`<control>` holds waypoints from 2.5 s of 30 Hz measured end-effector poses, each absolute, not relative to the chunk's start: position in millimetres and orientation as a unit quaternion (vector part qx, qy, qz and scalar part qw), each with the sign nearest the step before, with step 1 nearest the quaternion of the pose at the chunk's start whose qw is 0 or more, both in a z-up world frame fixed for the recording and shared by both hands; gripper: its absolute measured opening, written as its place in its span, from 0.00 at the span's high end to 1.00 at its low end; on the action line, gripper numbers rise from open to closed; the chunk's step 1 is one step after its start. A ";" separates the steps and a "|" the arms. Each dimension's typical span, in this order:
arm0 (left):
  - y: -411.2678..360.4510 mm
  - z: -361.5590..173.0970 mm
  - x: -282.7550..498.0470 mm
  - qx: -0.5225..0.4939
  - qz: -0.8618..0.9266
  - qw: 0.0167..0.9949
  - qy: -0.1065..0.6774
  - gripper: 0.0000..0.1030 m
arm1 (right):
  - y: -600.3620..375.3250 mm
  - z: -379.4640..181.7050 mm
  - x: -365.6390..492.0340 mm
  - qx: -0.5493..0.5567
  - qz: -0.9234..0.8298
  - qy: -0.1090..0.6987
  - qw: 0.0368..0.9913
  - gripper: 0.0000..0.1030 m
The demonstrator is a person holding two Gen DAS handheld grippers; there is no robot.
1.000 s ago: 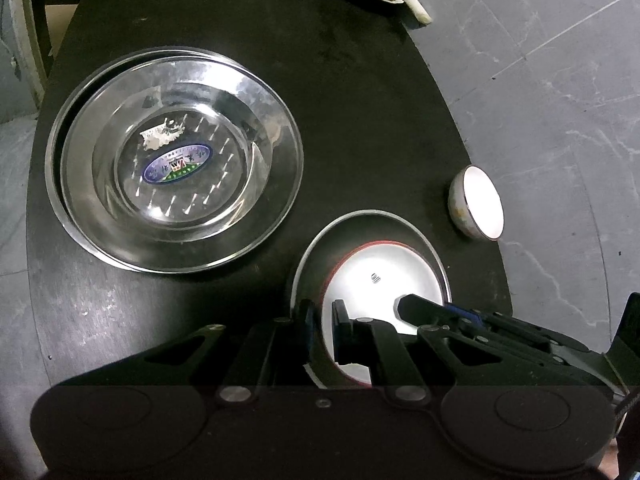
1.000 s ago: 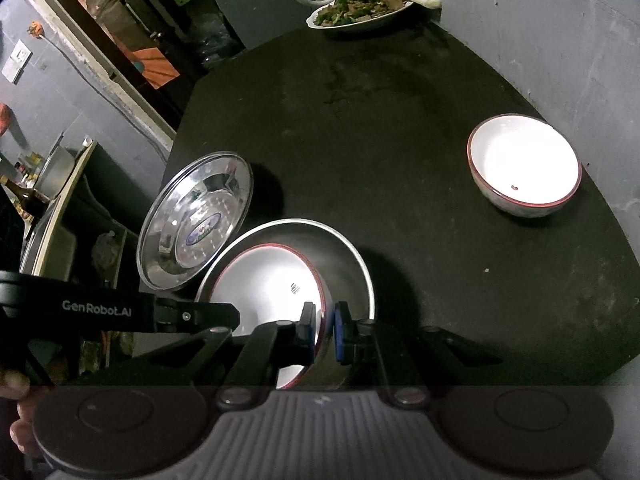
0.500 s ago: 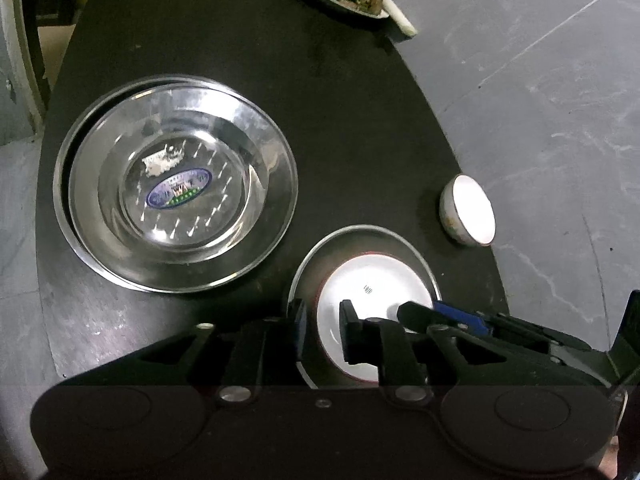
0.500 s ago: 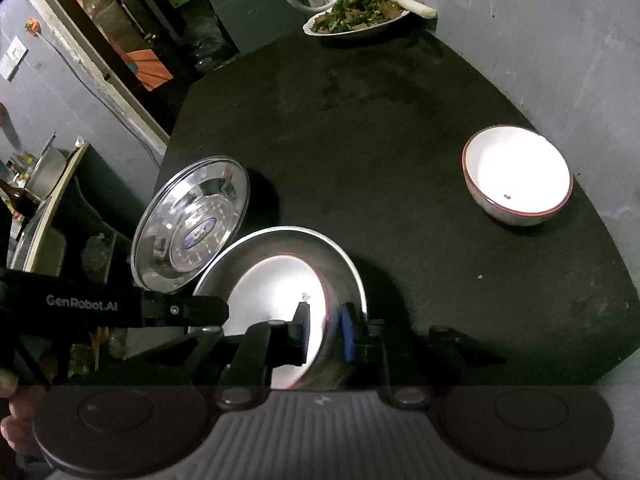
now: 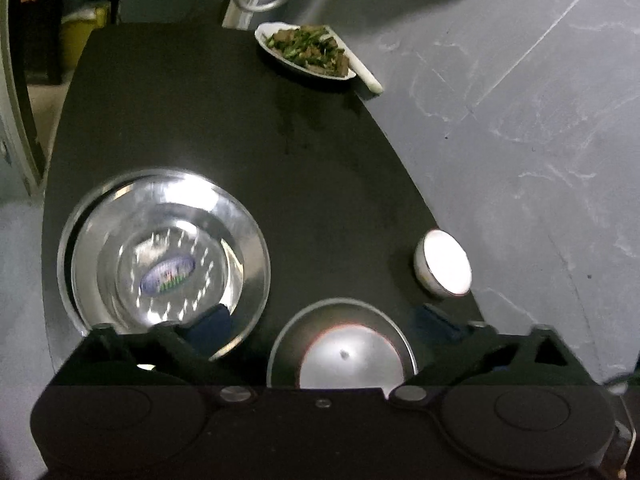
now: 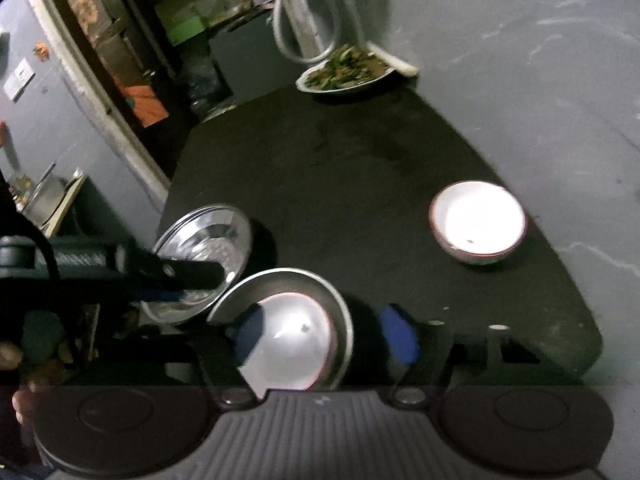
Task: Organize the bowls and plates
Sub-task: 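Move the left tool to the second white bowl and grasp its rim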
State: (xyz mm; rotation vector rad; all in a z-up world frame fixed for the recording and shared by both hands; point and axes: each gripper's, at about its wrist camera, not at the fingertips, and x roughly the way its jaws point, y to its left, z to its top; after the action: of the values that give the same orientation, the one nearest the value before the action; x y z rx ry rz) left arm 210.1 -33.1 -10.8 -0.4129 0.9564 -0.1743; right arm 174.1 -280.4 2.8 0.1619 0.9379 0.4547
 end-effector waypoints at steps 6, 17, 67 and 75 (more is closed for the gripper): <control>-61.6 -7.4 239.5 -0.122 -0.108 0.870 0.465 0.01 | -301.3 -13.4 173.9 0.105 0.151 0.443 0.877 0.00; -122.6 -18.4 311.7 0.002 -0.135 0.870 0.474 0.01 | -351.0 -45.9 191.5 0.178 0.033 0.439 0.880 0.00; -223.1 -62.6 389.4 0.188 -0.224 0.824 0.484 0.20 | -368.5 -83.2 244.8 0.190 -0.034 0.399 0.896 0.06; -223.2 -59.2 385.4 0.162 -0.252 0.817 0.493 0.54 | -365.1 -79.0 242.9 0.196 -0.017 0.391 0.899 0.24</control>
State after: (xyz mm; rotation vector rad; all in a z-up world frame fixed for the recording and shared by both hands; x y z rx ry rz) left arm 385.4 -223.2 -59.2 0.3459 1.0502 -0.5373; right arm 242.9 -365.1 -79.0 0.4050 0.8096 -0.0358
